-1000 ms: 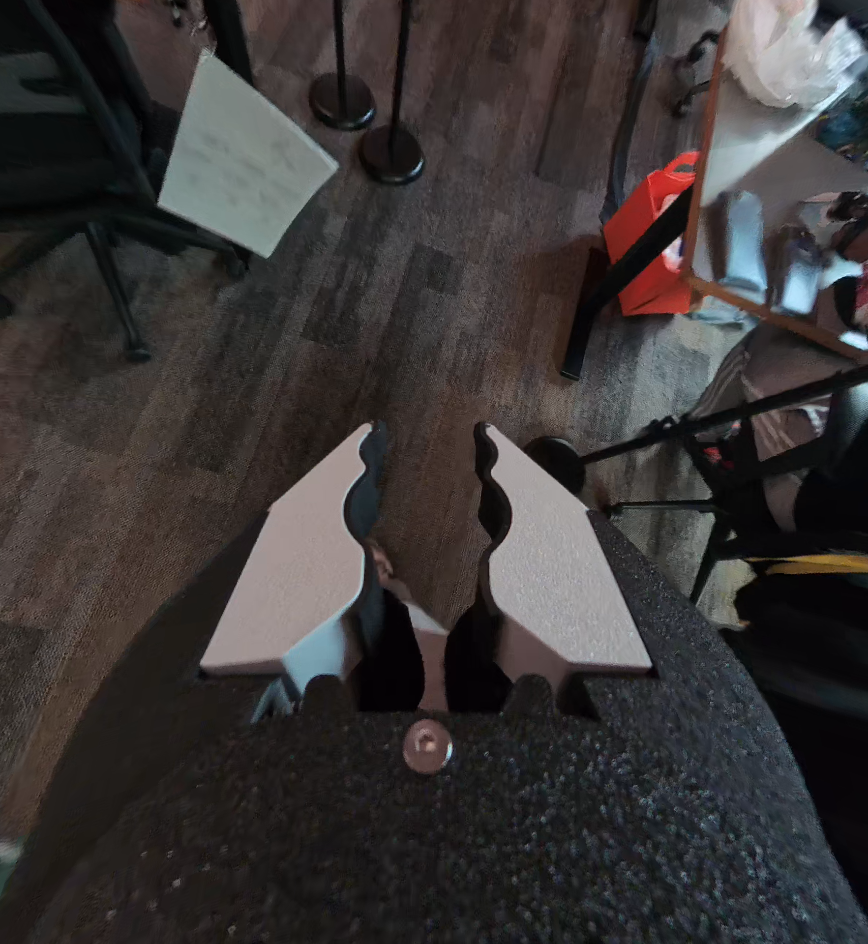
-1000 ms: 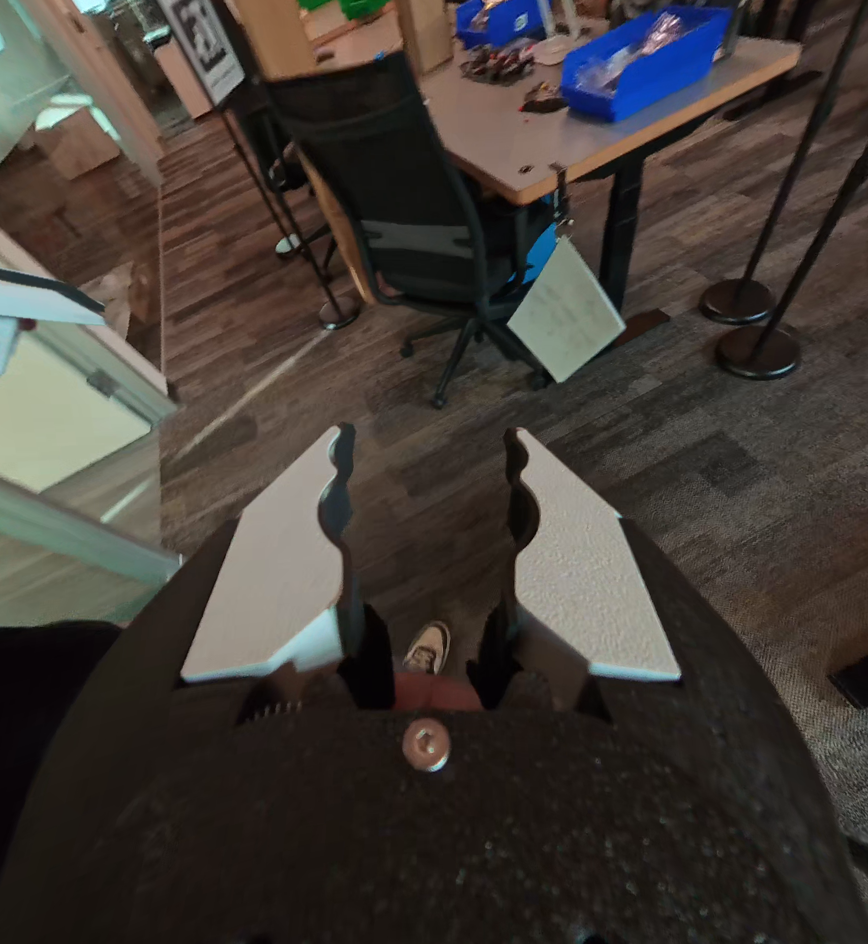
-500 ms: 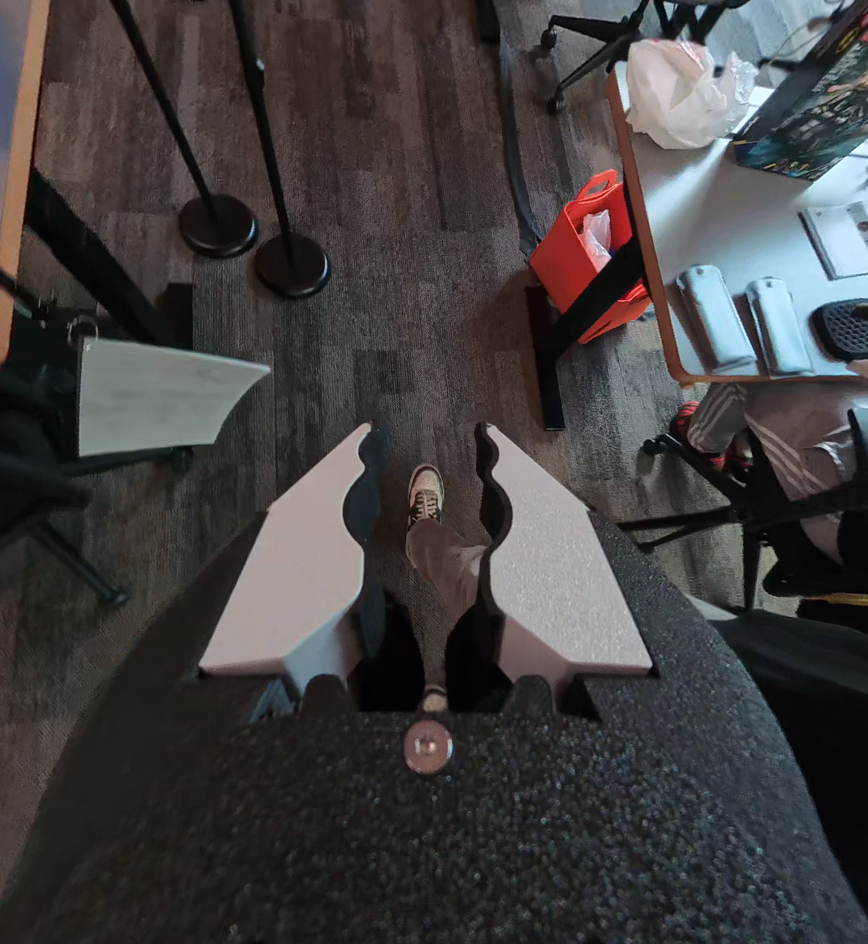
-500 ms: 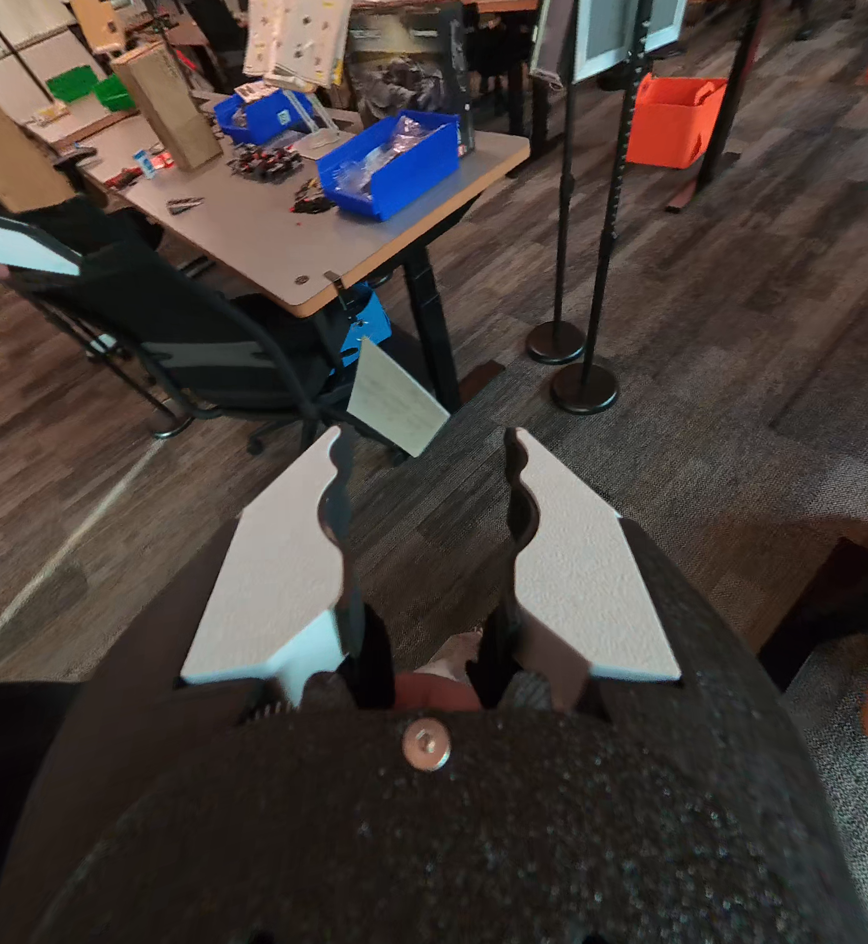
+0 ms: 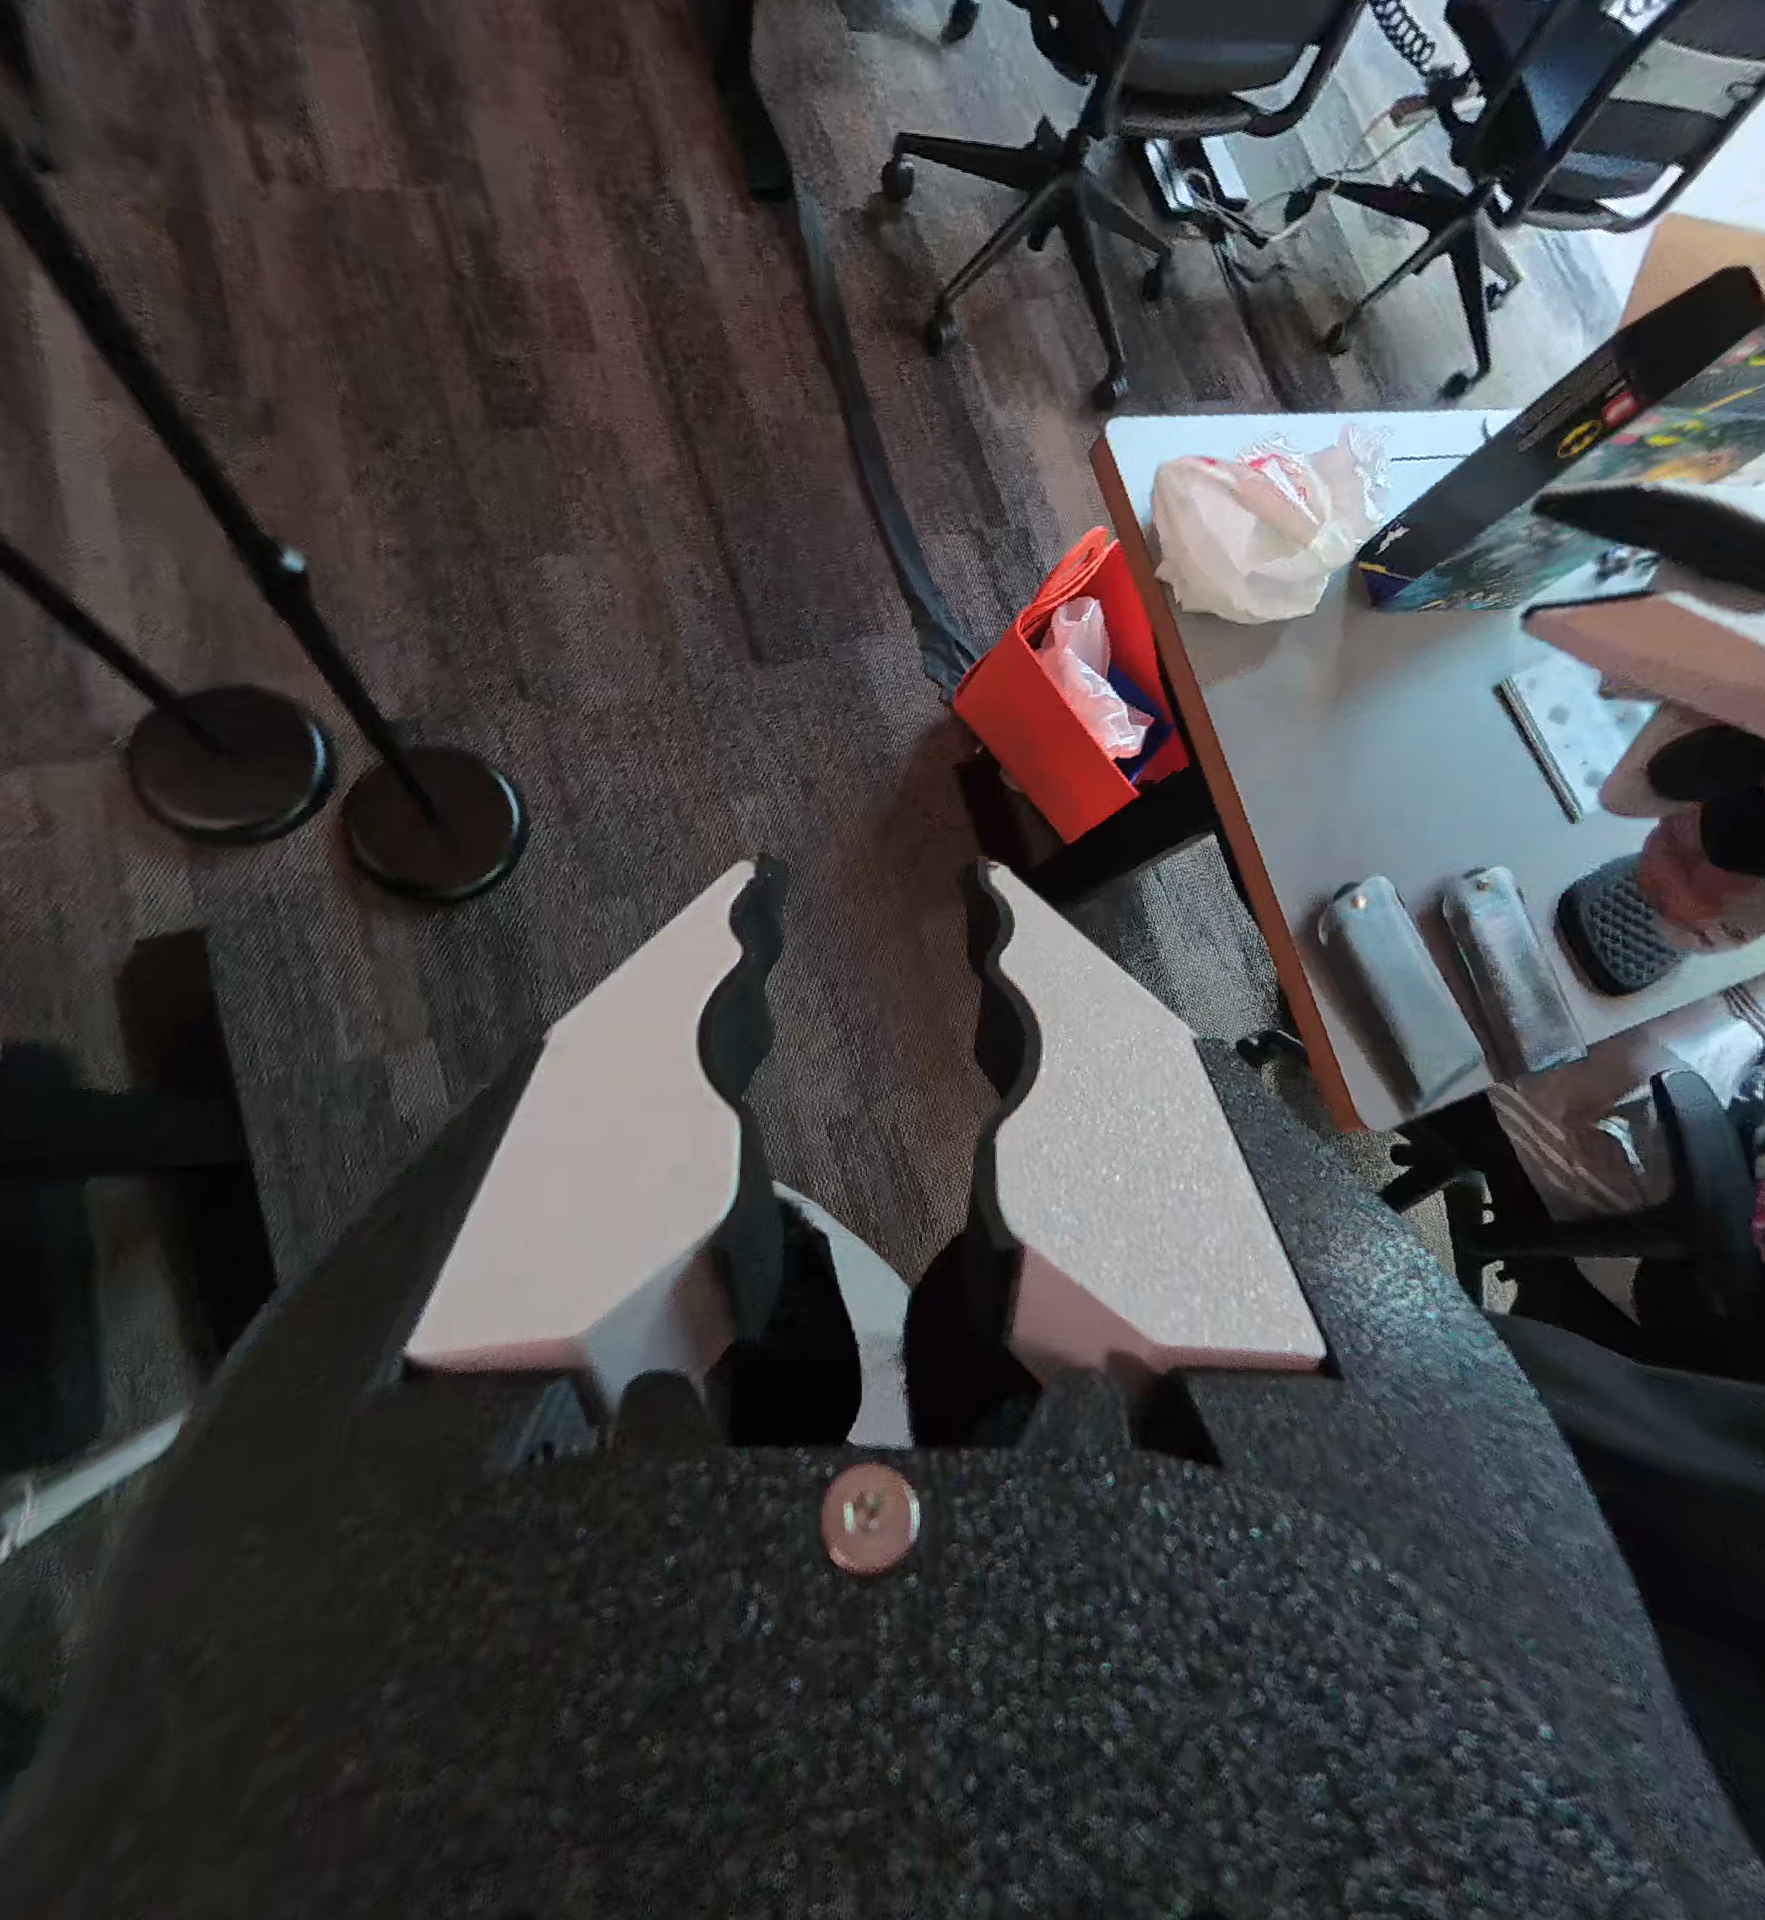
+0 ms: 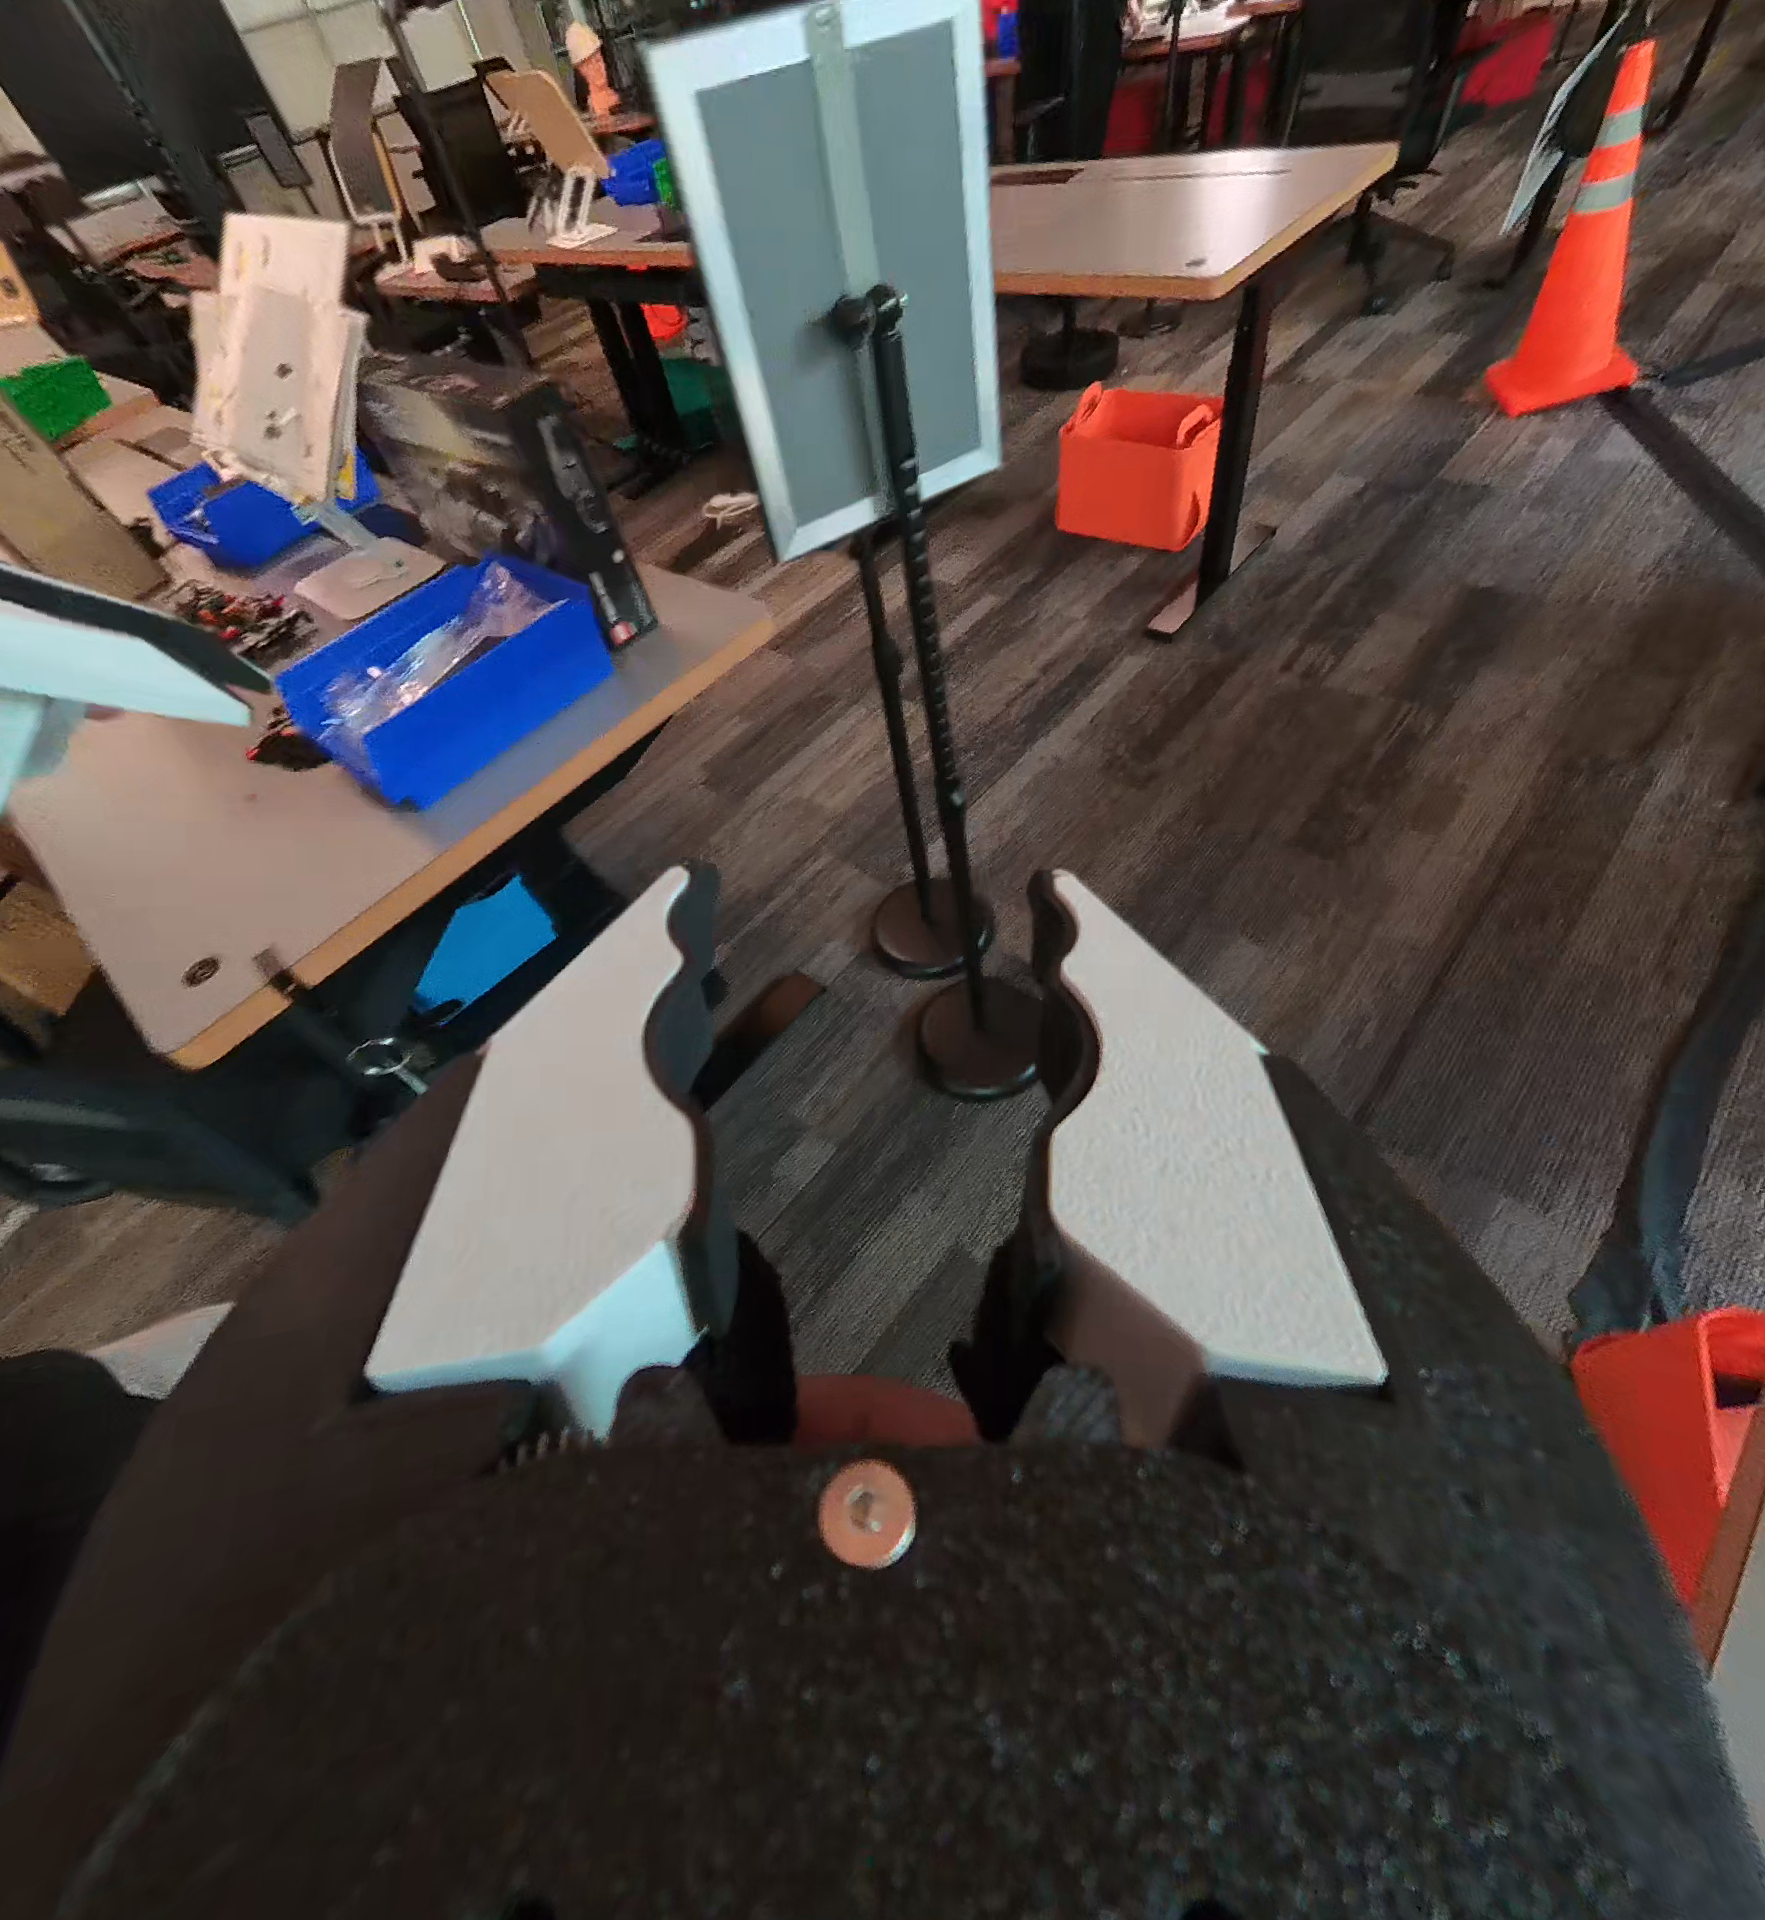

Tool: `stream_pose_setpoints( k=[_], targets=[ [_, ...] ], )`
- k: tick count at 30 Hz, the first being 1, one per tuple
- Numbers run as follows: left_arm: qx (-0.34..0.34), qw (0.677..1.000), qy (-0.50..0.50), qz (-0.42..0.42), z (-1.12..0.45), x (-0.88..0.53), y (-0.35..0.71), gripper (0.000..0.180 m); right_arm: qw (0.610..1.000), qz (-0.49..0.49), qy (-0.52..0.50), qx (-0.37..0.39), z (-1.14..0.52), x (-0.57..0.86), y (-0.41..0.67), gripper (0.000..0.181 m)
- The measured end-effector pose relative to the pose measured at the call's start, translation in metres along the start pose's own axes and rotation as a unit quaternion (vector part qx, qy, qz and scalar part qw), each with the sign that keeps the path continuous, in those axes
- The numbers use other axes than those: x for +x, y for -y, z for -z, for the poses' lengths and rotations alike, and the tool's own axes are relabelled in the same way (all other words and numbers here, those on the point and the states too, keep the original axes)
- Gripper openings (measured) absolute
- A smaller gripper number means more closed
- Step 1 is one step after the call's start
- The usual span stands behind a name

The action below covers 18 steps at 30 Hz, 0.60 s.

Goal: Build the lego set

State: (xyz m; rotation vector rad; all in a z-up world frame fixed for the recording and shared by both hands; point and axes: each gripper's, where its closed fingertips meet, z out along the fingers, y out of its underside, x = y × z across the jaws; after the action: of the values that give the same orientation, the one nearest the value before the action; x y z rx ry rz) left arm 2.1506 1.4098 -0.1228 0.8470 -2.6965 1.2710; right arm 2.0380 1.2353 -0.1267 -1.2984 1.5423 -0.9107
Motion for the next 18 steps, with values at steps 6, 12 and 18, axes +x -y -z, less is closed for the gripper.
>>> stream_pose_setpoints(
  k=[6, 12, 18],
  targets=[
    [-0.008, 0.999, -0.037, -0.021, -0.15, -0.046, 0.116, 0.035, 1.0, 0.004, -0.022, -0.022, -0.122, 0.111, 0.04, 0.062],
    [0.006, 0.999, -0.047, -0.025, -0.279, -0.107, 0.259, 0.037, 0.998, -0.012, -0.027, -0.052, -0.252, 0.227, 0.096, 0.064],
    [0.021, 0.997, -0.063, -0.026, -0.375, -0.151, 0.397, 0.038, 0.997, 0.033, -0.012, -0.07, -0.365, 0.329, 0.188, 0.065]
  ],
)
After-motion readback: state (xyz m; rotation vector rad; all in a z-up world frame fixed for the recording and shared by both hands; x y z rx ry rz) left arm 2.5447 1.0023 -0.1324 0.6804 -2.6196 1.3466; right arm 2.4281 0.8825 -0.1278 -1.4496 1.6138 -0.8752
